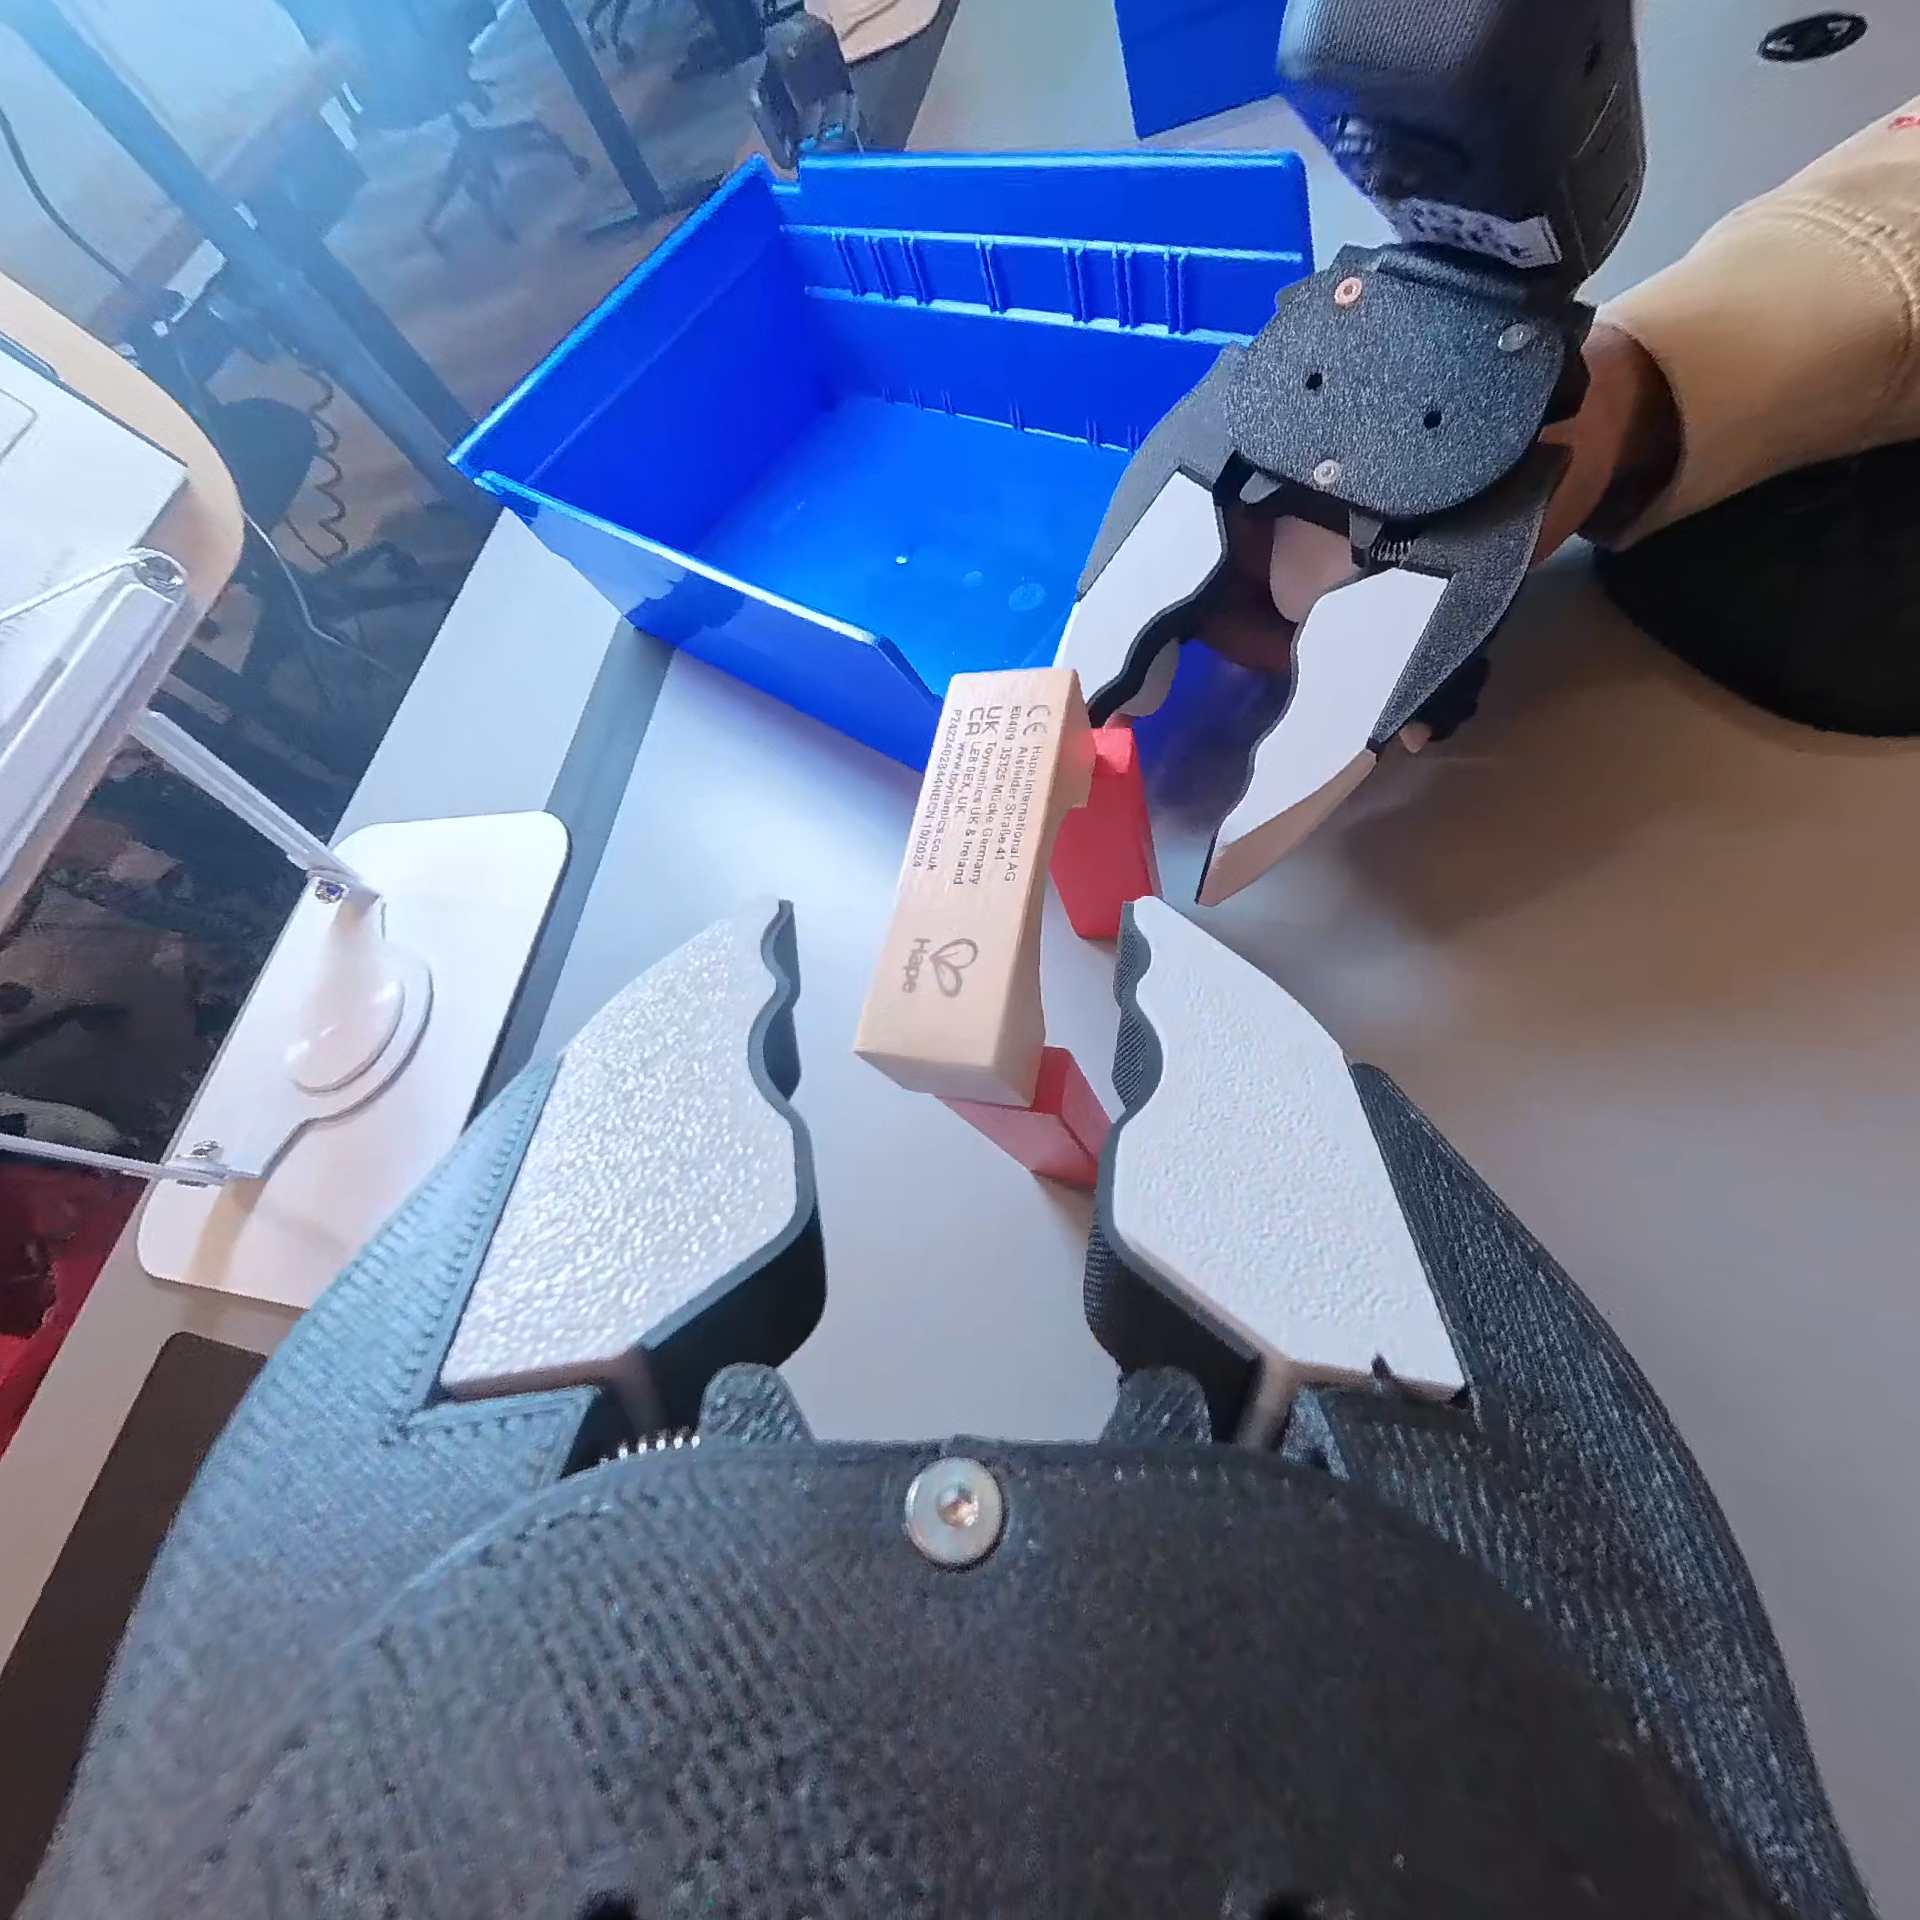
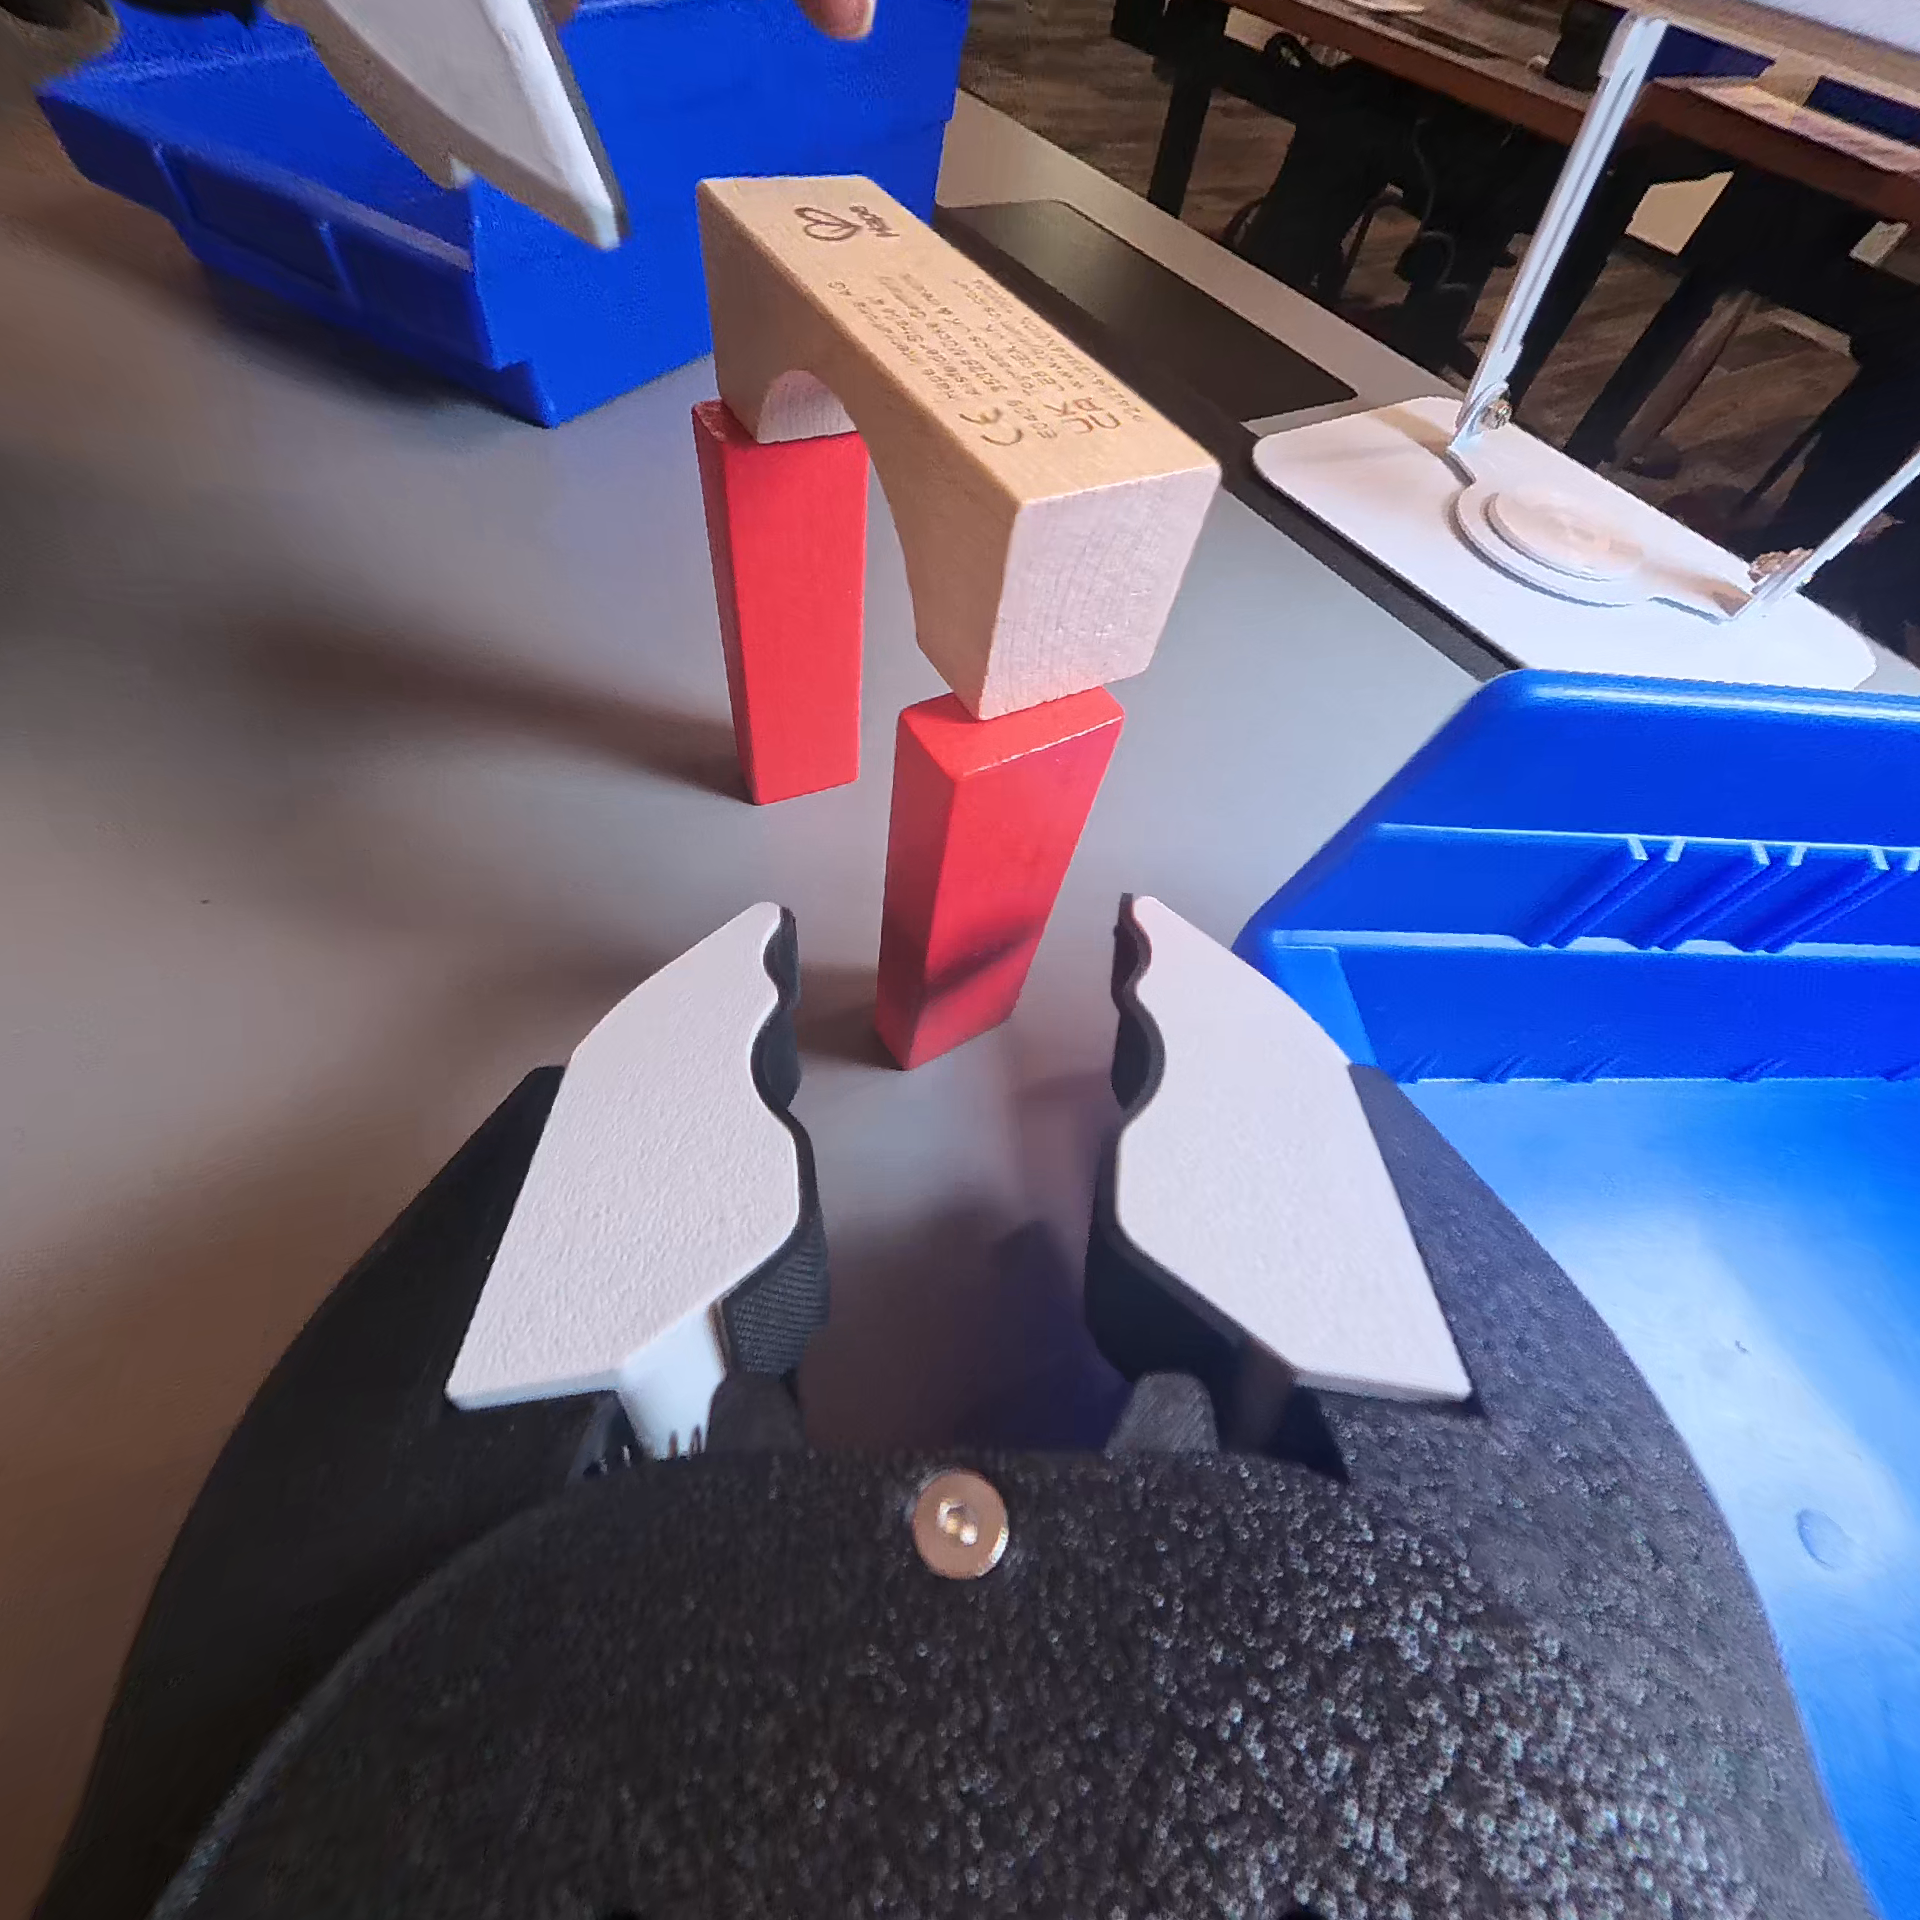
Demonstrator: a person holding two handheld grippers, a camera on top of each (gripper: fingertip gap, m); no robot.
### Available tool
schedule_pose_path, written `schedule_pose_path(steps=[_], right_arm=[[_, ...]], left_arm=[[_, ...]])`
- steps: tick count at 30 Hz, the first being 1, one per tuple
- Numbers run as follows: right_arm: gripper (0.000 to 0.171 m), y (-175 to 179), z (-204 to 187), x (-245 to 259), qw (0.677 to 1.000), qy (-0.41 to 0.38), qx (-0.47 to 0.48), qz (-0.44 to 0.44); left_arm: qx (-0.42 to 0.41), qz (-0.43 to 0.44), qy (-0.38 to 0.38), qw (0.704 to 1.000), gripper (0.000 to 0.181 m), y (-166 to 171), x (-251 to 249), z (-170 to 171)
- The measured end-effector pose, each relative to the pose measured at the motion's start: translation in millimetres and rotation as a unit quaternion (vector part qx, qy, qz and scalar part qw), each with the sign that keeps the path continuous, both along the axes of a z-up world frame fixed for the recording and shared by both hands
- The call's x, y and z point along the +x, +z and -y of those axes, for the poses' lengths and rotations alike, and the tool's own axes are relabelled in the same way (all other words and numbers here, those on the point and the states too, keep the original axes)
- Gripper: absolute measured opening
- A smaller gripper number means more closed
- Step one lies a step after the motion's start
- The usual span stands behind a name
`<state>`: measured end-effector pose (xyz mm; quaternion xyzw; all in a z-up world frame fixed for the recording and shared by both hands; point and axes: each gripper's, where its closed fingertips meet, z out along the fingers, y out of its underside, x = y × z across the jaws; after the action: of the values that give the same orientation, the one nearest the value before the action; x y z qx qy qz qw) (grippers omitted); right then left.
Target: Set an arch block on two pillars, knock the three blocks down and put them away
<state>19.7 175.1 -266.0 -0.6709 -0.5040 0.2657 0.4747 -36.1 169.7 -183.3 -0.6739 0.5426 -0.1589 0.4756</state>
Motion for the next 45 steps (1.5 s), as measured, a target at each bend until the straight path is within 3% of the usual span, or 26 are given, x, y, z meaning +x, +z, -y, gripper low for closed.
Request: schedule_pose_path(steps=[1,9,13,17,23,35,45], right_arm=[[0.059,0.4,-1.5,1.5,1.000,0.000,0.001,-0.001],[0.068,0.6,-18.7,20.6,1.000,-0.014,-0.013,-0.015],[0.073,-0.5,-15.1,17.7,1.000,0.006,-0.021,-0.014],[0.066,-2.2,-5.2,5.2,0.998,0.055,-0.029,-0.010],[0.052,0.8,-0.8,-1.1,0.995,0.085,-0.048,-0.024],[0.047,1.4,-4.3,-4.9,0.991,0.115,-0.062,-0.029],[0.047,1.2,-4.0,-4.7,0.991,0.115,-0.058,-0.029]], left_arm=[[0.004,0.007,0.001,1.000,0.059,5.1,-0.5,1.1],[0.050,0.042,0.027,0.998,0.056,42.8,-16.0,17.2],[0.035,0.019,0.032,0.999,0.057,26.8,-27.6,25.5],[-0.003,-0.004,0.028,1.000,0.059,8.1,-33.7,23.9],[-0.011,0.004,0.028,1.000,0.057,2.4,-26.3,15.3],[-0.062,-0.033,0.004,0.998,0.064,-12.7,-8.0,6.8],[-0.139,-0.210,-0.047,0.967,0.057,-26.2,7.1,-6.0]])
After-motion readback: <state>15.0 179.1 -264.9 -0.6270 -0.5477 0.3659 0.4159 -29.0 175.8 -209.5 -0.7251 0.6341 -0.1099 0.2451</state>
